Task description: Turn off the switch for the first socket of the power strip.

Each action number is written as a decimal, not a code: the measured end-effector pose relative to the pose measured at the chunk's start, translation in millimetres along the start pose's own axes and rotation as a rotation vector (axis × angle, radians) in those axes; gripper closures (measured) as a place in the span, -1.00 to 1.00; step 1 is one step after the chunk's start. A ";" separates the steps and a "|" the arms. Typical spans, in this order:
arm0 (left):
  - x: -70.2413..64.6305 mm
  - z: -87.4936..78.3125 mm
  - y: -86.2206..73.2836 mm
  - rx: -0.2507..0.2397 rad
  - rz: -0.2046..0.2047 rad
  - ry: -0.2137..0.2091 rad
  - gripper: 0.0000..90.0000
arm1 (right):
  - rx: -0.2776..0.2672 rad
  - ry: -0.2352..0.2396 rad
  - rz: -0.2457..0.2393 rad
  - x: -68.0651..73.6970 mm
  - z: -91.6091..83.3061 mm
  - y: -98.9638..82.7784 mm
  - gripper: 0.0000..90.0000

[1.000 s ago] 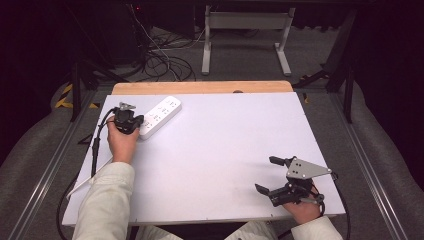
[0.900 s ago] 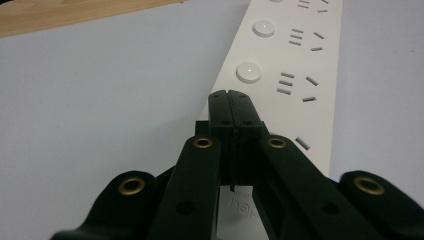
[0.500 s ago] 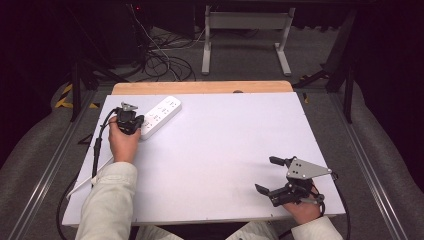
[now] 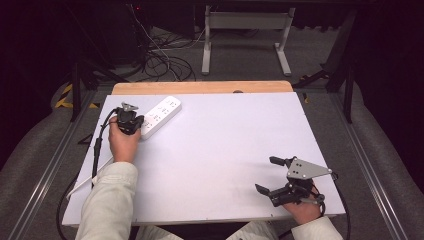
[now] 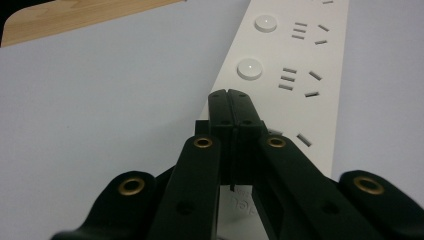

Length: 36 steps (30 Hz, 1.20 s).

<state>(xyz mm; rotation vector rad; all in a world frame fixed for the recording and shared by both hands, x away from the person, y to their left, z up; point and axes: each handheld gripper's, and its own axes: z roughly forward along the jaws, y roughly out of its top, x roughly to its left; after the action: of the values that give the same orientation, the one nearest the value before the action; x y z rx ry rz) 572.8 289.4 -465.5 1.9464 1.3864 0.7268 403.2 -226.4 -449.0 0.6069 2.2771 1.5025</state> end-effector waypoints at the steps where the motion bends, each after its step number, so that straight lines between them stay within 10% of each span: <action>1: -1.1 0.0 0.4 0.004 0.005 0.006 1.00 | 0.001 0.000 0.000 0.0 0.1 -0.1 -0.96; 17: -1.9 1.6 2.5 0.015 0.001 0.014 1.00 | 0.001 0.004 0.003 -0.5 0.5 -0.7 -0.96; 36: 3.2 -34.1 11.1 -0.085 -0.059 -0.087 1.00 | 0.002 0.003 0.001 -0.2 1.2 -0.5 -0.96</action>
<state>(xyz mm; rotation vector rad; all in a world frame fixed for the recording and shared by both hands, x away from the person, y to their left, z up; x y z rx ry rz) 555.2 295.7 -434.8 1.8419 1.3334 0.6547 403.9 -225.8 -449.9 0.6074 2.2808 1.5031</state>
